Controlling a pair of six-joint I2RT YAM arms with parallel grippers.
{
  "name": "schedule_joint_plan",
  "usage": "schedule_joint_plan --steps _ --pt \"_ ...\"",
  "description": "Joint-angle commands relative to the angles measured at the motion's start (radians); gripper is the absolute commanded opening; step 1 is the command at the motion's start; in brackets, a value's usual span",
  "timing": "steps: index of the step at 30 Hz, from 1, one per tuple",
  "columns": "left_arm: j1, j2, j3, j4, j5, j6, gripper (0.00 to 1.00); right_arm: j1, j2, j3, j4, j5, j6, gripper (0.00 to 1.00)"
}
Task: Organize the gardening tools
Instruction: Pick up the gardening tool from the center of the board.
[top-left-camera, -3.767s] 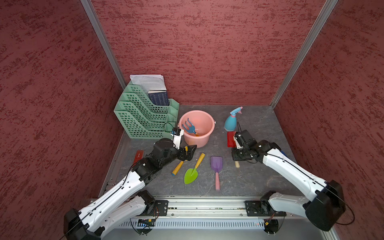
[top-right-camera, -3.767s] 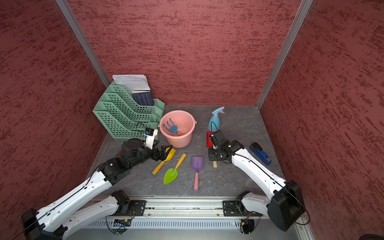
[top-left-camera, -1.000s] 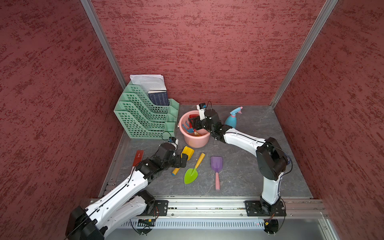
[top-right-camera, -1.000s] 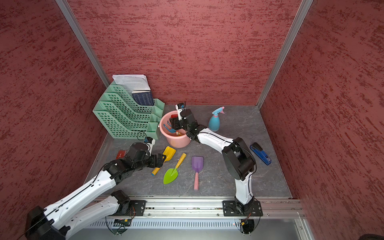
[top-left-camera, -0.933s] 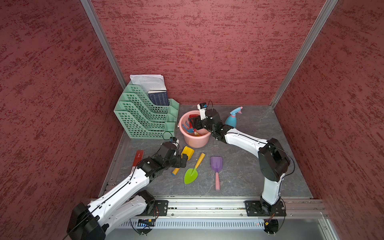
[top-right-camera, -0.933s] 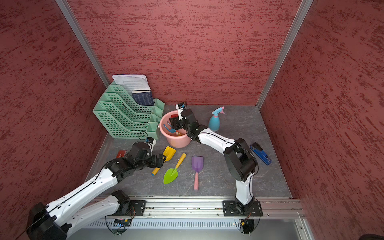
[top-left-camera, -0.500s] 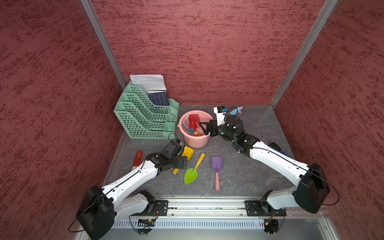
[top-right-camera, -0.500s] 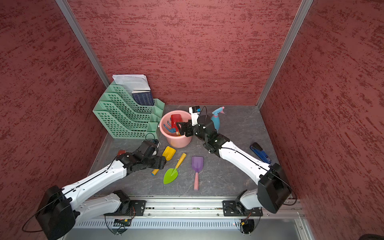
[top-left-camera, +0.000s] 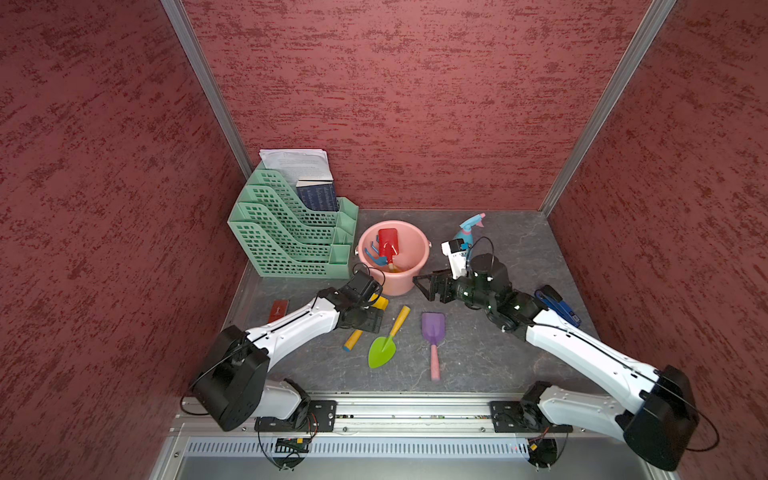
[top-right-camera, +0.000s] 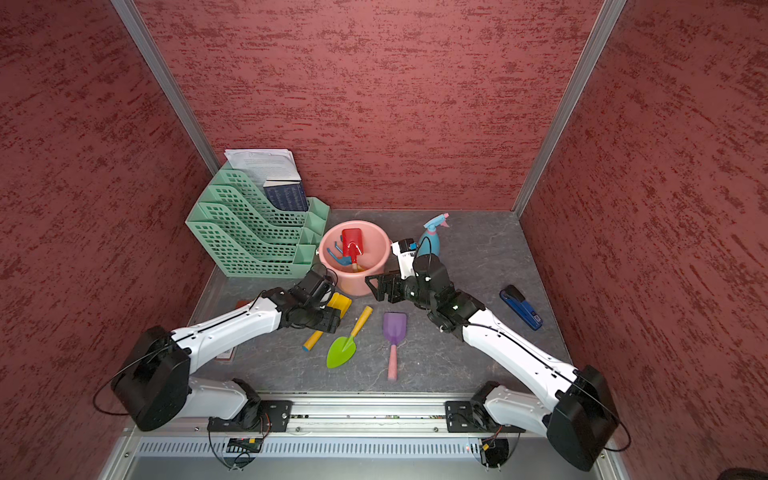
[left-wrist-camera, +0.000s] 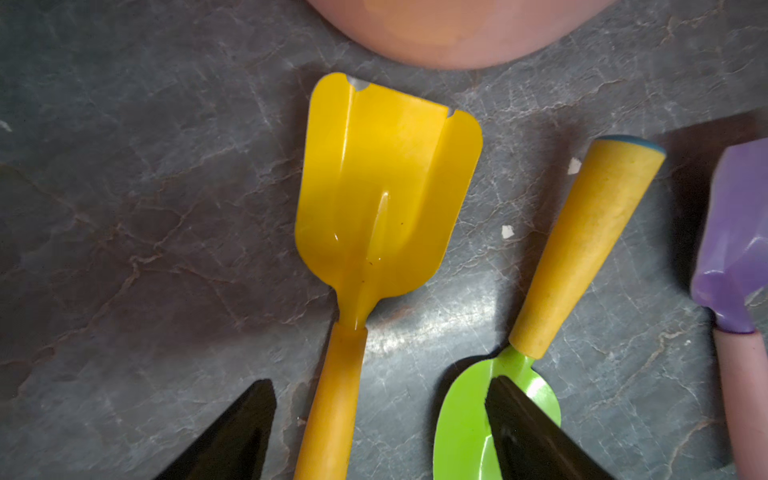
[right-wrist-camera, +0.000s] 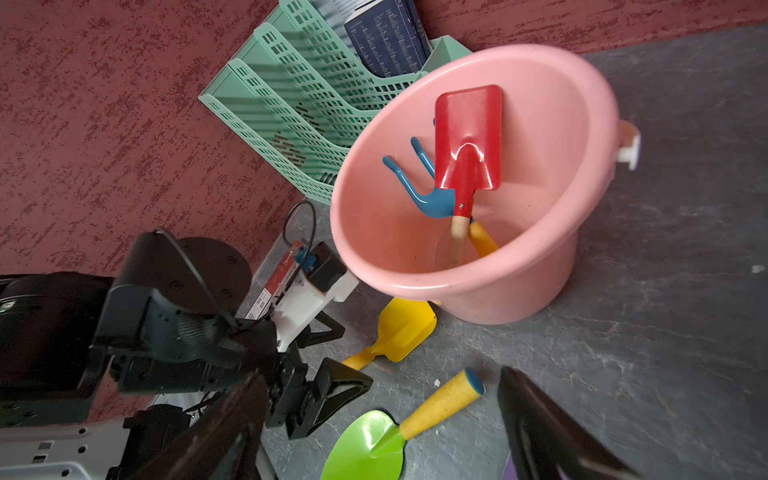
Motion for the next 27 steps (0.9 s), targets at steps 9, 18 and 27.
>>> schedule_joint_plan --steps 9,18,27 --pt "0.024 0.159 0.082 -0.093 0.021 0.023 0.78 0.005 -0.079 -0.034 -0.062 0.033 -0.020 0.95" --pt "0.069 0.192 0.068 -0.101 0.053 0.037 0.66 0.002 -0.106 -0.048 -0.075 0.056 -0.023 0.97" --pt "0.076 0.259 0.075 -0.098 0.116 0.060 0.55 -0.003 -0.114 -0.055 -0.076 0.067 -0.018 0.97"
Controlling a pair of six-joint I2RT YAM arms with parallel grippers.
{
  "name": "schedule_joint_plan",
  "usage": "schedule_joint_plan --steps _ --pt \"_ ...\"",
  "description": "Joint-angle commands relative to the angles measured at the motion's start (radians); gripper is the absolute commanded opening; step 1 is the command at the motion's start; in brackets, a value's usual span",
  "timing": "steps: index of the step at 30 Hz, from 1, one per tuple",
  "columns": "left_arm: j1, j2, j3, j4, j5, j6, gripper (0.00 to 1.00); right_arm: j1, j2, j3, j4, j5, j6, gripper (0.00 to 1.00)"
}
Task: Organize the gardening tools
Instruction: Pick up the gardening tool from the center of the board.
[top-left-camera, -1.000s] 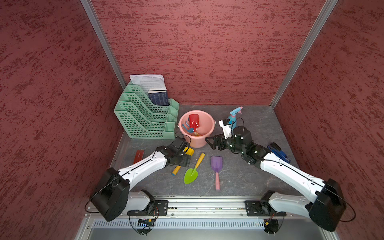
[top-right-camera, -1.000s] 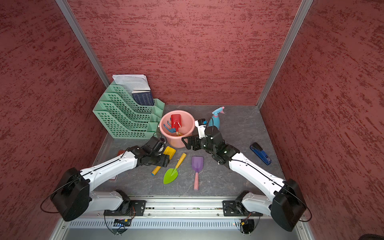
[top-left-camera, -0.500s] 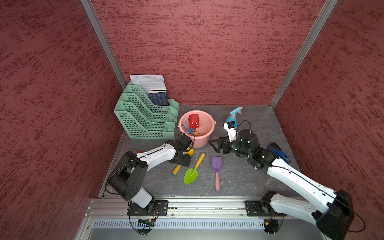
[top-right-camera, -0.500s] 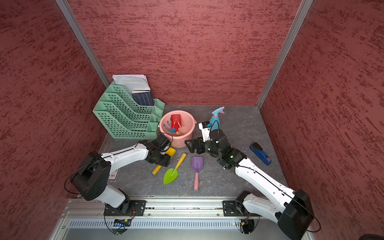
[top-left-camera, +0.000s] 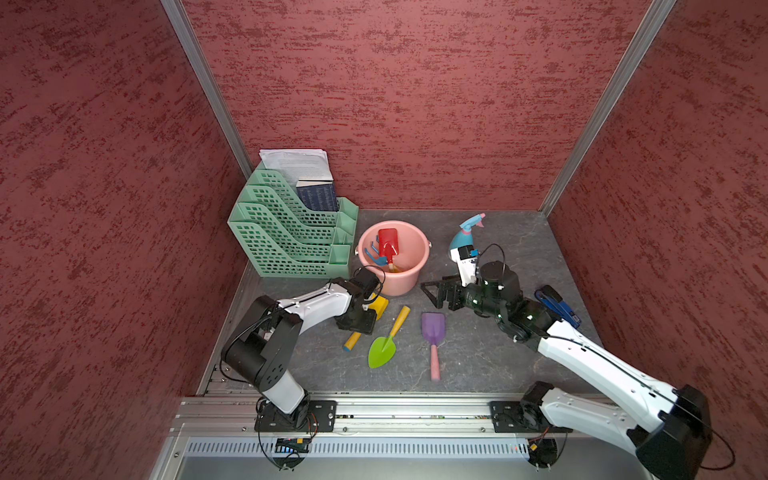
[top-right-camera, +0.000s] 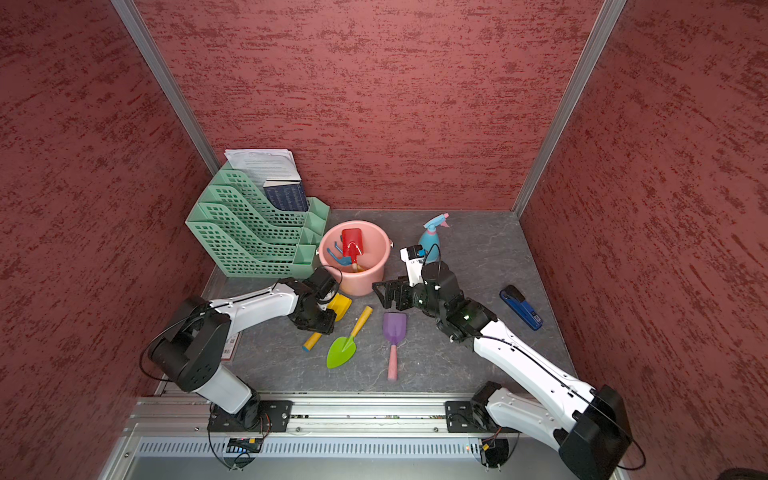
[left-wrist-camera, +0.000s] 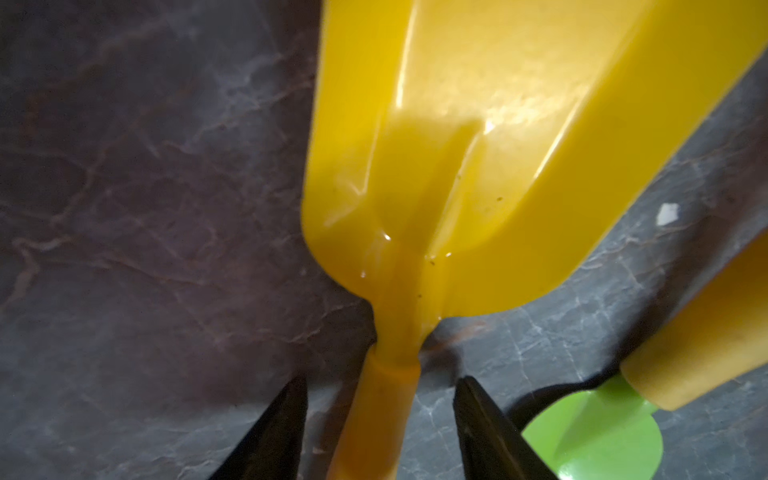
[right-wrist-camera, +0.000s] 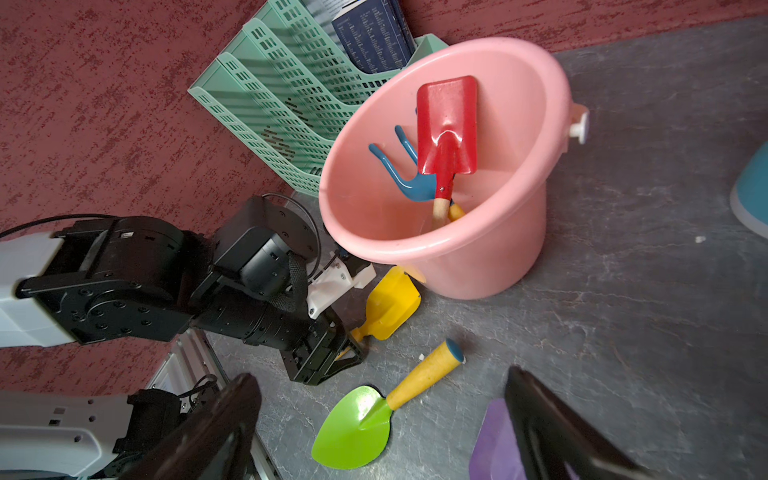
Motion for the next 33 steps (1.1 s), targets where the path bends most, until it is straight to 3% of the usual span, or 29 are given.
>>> schedule_joint_plan --steps 1,4,9,10,22,33 --pt "0.005 0.054 0.006 0.000 0.044 0.022 0.53 -0.002 -0.020 -0.006 -0.010 0.026 -0.006 0.97" --pt "0.005 0.078 0.018 -0.009 0.033 0.023 0.42 -0.004 -0.029 -0.006 -0.022 0.033 -0.009 0.98" --pt "0.005 0.073 0.024 -0.017 0.018 0.011 0.03 -0.007 -0.053 -0.021 -0.035 0.044 -0.012 0.98" --pt "0.006 0.071 0.027 -0.019 0.016 0.009 0.00 -0.008 -0.057 -0.023 -0.037 0.045 -0.012 0.98" --pt "-0.030 -0.065 0.050 -0.131 0.010 -0.023 0.00 -0.017 -0.080 -0.033 -0.047 0.049 -0.017 0.98" --pt "-0.177 -0.290 0.119 -0.190 -0.067 -0.018 0.00 -0.022 -0.097 -0.046 -0.043 0.049 -0.010 0.98"
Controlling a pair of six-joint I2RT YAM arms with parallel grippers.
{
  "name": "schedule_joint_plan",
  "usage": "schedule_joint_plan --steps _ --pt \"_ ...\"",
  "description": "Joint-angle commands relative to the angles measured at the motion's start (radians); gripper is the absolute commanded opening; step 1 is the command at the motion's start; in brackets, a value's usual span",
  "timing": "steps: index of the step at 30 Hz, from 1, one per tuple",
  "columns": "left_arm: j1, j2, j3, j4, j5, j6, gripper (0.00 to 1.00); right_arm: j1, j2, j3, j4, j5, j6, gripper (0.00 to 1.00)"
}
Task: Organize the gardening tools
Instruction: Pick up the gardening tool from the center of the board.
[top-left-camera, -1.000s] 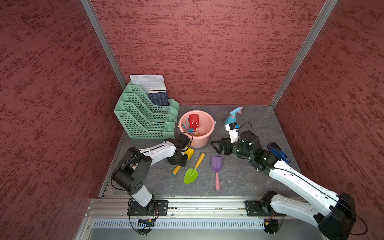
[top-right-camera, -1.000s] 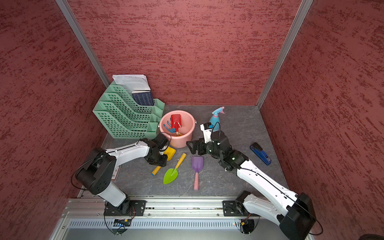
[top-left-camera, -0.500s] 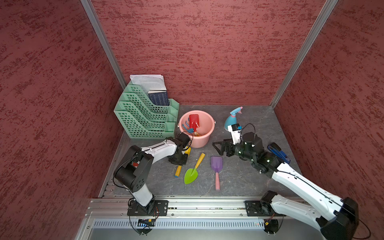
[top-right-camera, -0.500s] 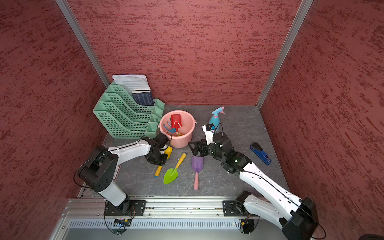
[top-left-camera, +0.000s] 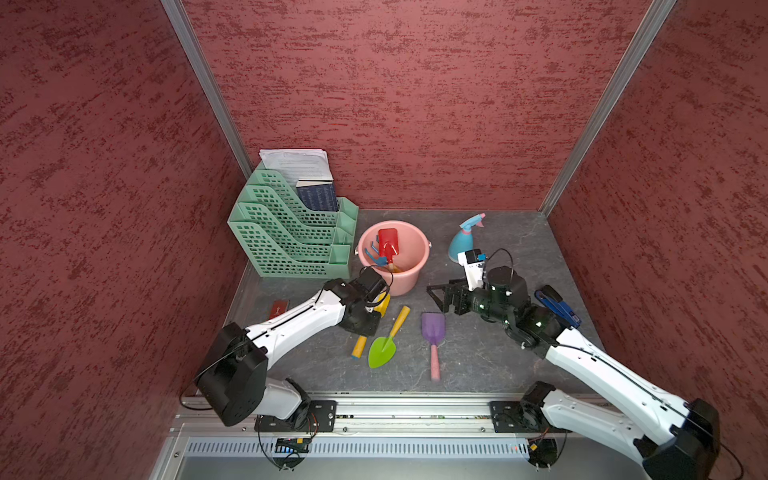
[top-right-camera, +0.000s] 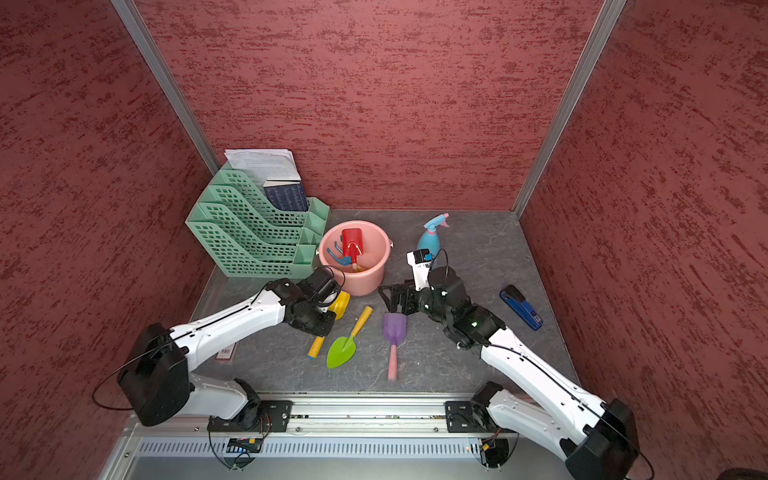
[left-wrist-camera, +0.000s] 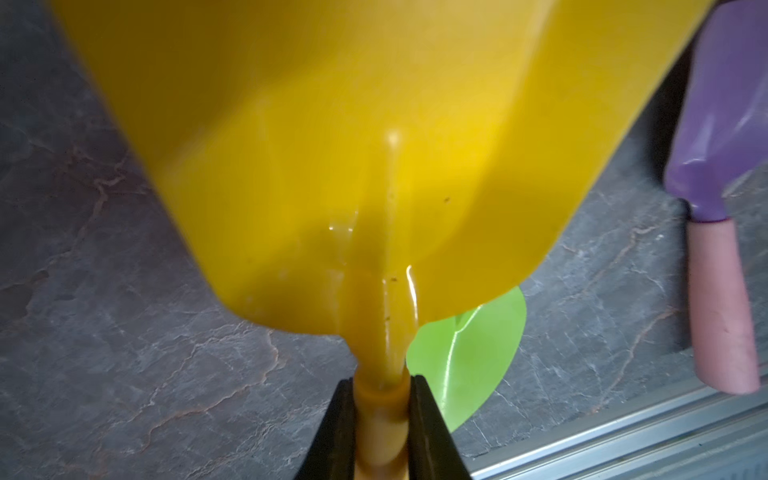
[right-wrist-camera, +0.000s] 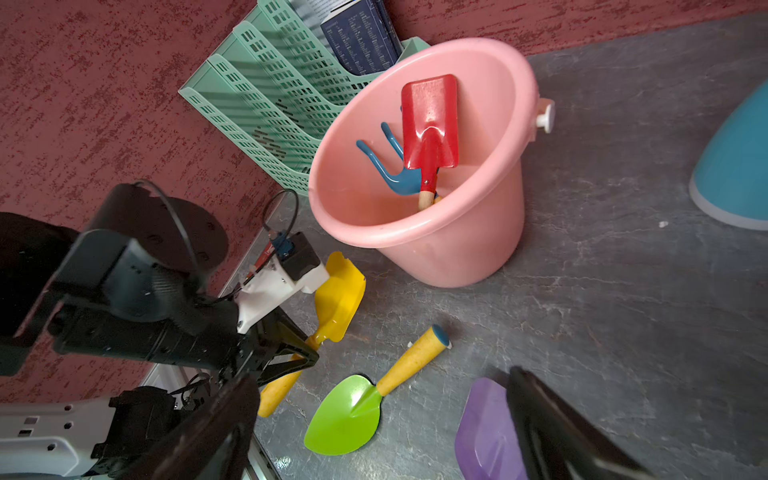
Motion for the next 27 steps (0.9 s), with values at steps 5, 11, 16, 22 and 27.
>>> schedule_joint_plan --steps 5,11,16,22,27 --pt "-0.058 -0.125 0.089 0.074 -0.061 0.043 0.00 -0.011 -0.025 -0.014 0.008 0.028 -0.002 0.98" --pt "-0.060 -0.137 0.203 0.193 -0.127 0.129 0.00 -0.013 -0.042 -0.017 0.003 0.031 -0.002 0.98" --pt "-0.056 -0.082 0.309 0.346 -0.195 0.237 0.00 -0.014 -0.049 -0.025 0.003 0.031 0.005 0.98" --pt "-0.026 0.011 0.359 0.604 -0.242 0.343 0.00 -0.016 -0.062 -0.035 0.006 0.039 0.008 0.98" --pt "0.032 0.087 0.348 0.818 -0.205 0.351 0.00 -0.019 -0.059 -0.038 0.009 0.040 0.009 0.98"
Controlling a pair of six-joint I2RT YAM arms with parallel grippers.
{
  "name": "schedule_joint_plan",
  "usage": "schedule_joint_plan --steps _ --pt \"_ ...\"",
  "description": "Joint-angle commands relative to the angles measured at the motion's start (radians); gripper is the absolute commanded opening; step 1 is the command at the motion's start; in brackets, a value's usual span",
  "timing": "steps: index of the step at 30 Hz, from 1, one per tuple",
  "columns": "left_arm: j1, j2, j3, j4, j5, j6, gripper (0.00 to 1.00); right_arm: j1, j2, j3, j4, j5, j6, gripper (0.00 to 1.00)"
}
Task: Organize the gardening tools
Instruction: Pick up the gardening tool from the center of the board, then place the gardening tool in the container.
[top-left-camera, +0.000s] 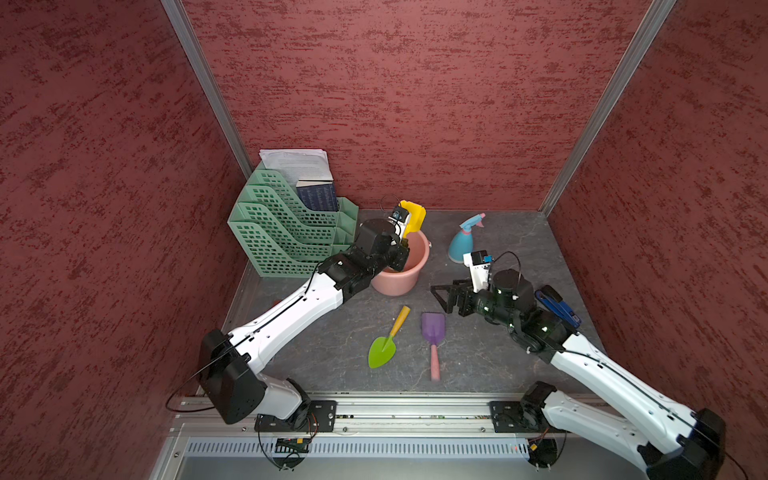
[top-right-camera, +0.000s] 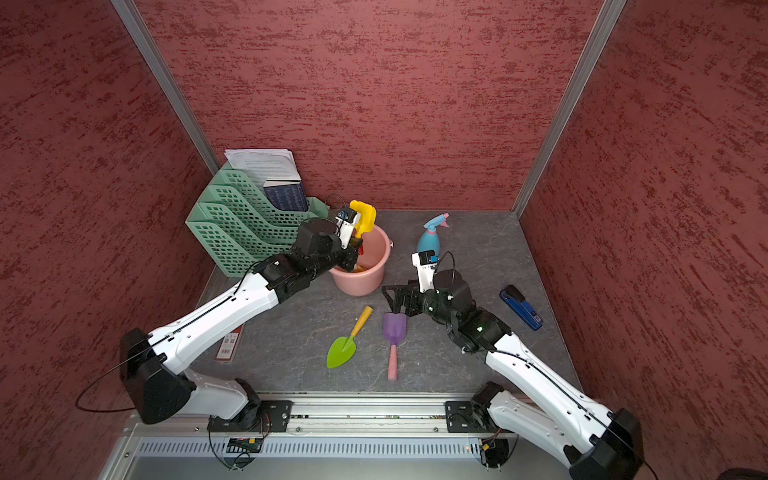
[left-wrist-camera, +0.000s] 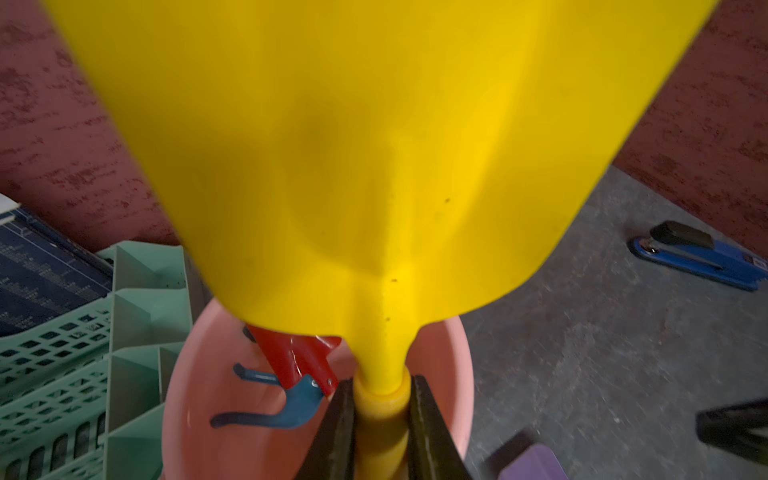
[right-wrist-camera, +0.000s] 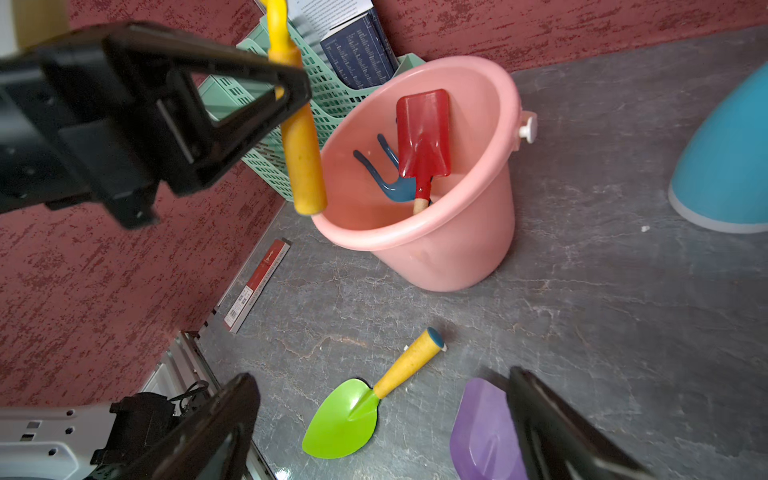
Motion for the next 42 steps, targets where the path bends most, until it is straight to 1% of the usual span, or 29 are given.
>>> schedule_joint_plan --steps 1,4,7,13,20,28,30,33,37,42 --pt "0.032 0.045 0.005 0.229 -0.004 0.044 0.00 -0.010 -0.011 -0.011 0.009 0.024 0.006 0.98" --pt "0.036 0.077 -0.039 0.355 -0.005 0.067 0.00 -0.013 -0.013 -0.009 0.007 0.027 0.005 0.98" --pt "0.045 0.106 -0.100 0.478 0.000 0.062 0.00 -0.016 -0.013 -0.011 0.005 0.029 0.002 0.98" --pt "0.060 0.177 -0.171 0.597 -0.011 0.018 0.00 -0.024 -0.004 -0.012 0.009 0.028 -0.002 0.98" --pt "0.073 0.239 -0.216 0.669 -0.018 -0.031 0.00 -0.033 0.005 -0.012 0.011 0.022 -0.004 0.98" --pt "0.075 0.268 -0.231 0.675 -0.031 -0.048 0.01 -0.040 0.009 -0.021 0.014 0.014 0.000 0.98" --pt "0.075 0.268 -0.240 0.676 -0.029 -0.048 0.13 -0.040 0.008 -0.023 0.014 0.013 0.003 0.98" --pt "0.076 0.264 -0.251 0.673 -0.023 -0.056 0.41 -0.041 0.006 -0.024 0.013 0.012 0.005 0.98" --pt "0.075 0.253 -0.262 0.669 -0.021 -0.076 0.61 -0.042 0.006 -0.027 0.012 0.011 0.006 0.98" --pt "0.073 0.233 -0.281 0.674 -0.022 -0.086 0.73 -0.046 0.009 -0.027 0.005 0.003 0.010 0.98"
